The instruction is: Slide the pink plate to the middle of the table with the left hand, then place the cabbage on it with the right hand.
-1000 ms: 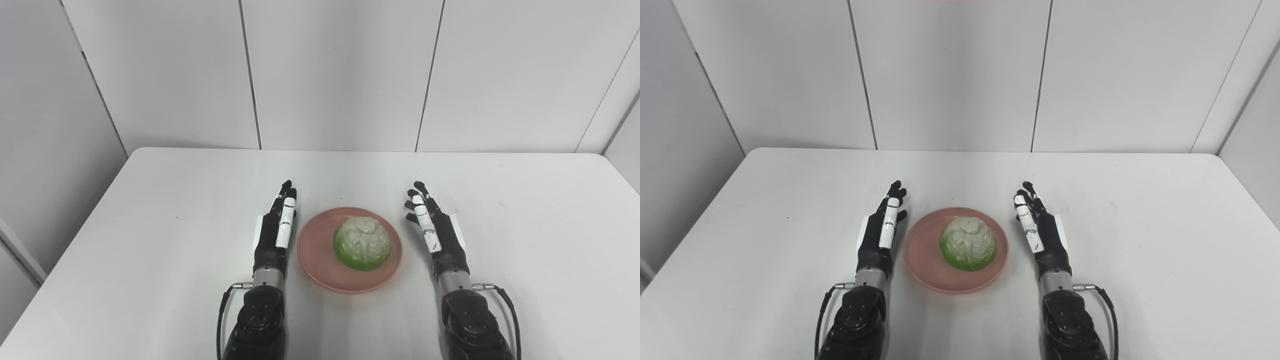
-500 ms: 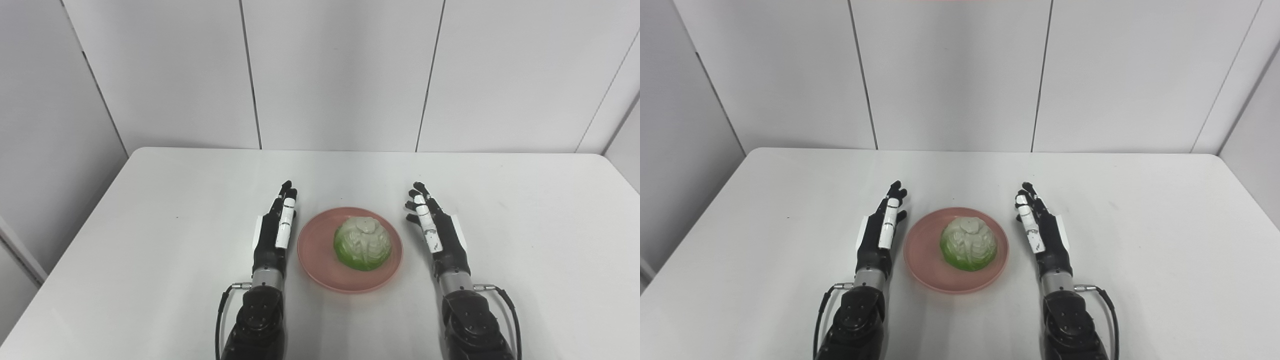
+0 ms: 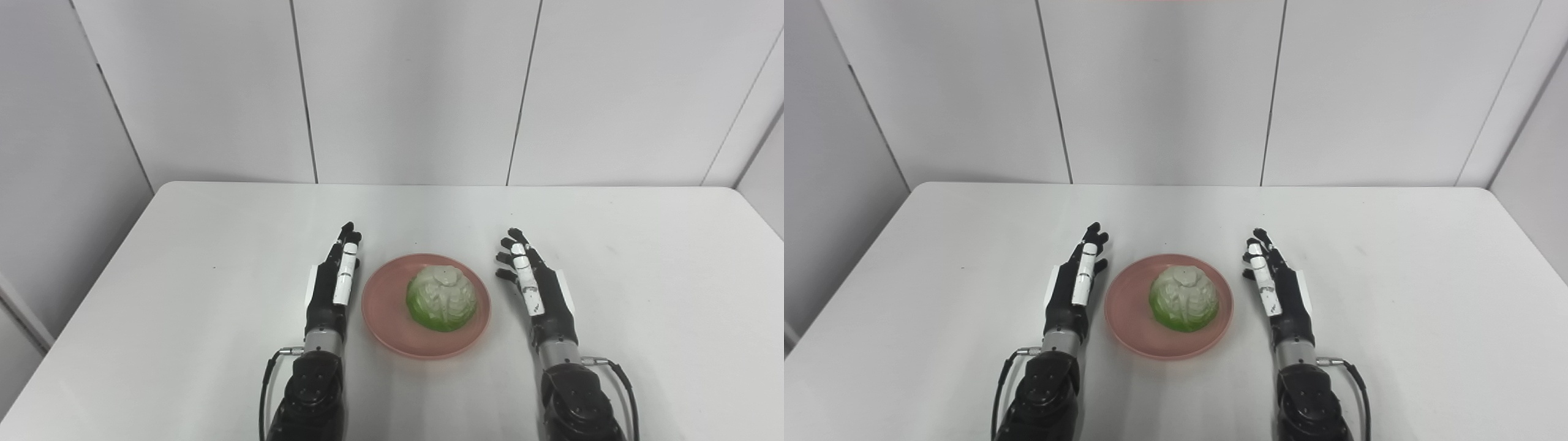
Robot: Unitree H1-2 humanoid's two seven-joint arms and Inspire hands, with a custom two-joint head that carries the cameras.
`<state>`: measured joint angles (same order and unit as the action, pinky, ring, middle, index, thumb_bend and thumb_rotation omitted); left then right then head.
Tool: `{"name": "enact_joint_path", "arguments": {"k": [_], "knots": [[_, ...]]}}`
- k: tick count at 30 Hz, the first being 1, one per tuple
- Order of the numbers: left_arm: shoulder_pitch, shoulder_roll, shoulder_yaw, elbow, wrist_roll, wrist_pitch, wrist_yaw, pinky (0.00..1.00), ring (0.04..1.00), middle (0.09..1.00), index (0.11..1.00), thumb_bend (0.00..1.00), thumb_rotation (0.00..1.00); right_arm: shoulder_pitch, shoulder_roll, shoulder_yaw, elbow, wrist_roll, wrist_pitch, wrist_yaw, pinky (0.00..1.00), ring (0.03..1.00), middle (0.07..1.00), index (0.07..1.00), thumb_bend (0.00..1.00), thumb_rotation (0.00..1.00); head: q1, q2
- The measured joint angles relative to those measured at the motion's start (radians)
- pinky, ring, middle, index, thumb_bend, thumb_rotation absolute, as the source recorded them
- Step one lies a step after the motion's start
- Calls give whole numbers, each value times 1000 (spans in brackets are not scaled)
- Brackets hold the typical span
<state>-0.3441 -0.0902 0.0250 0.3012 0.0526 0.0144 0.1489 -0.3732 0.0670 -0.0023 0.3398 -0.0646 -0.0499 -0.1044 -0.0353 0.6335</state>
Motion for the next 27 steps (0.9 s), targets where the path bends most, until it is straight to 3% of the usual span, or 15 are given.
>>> {"name": "enact_joint_path", "arguments": {"k": [6,12,20,27], "knots": [[9,36,12,-23,-34,18,-26,966,947,915,905,592,1000,0,25,-2,4,-4,0,-41,804,850,882,889,709,1000,-97,20],[16,58,13,-32,-34,25,-45,984,946,929,918,599,1000,-8,32,9,25,-33,0,-72,794,847,883,891,703,1000,-101,21],[16,57,12,-32,-35,25,-47,952,930,903,902,599,1000,-8,38,5,27,-26,-1,-84,796,836,880,887,679,1000,-100,23],[25,50,6,-47,-33,29,-47,983,939,909,904,592,1000,3,39,4,6,-21,0,-83,796,826,876,884,677,1000,-81,28]]}}
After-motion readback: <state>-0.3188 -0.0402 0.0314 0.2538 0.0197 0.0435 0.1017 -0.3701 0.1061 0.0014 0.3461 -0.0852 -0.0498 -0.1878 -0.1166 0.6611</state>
